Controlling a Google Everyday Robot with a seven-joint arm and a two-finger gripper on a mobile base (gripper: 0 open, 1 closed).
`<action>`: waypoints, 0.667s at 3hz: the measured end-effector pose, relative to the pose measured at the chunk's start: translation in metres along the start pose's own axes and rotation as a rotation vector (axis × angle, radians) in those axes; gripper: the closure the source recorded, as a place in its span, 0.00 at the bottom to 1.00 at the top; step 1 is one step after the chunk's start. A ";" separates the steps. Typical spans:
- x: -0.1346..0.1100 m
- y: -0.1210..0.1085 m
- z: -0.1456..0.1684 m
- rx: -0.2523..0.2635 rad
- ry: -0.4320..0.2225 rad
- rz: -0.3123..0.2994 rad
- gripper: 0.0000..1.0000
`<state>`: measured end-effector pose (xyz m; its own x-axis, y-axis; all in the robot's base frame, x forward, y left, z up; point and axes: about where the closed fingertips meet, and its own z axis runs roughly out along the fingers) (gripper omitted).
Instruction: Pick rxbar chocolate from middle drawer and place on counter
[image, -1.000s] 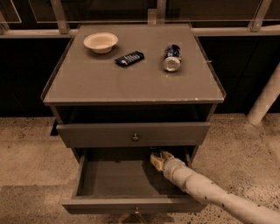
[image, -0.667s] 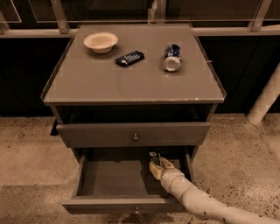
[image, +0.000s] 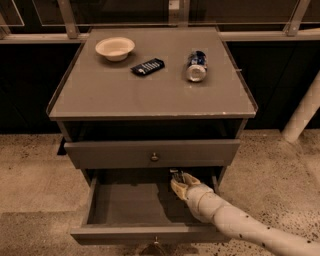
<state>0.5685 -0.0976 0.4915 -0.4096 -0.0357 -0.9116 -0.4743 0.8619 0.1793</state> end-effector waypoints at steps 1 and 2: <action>-0.025 0.020 -0.030 -0.086 0.015 -0.065 1.00; -0.017 0.041 -0.065 -0.170 0.029 -0.053 1.00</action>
Offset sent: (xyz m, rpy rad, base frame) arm -0.1500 0.0129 0.0368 0.0732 0.1358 0.3751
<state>0.5051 -0.0949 0.5388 -0.4021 -0.0954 -0.9106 -0.6197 0.7605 0.1940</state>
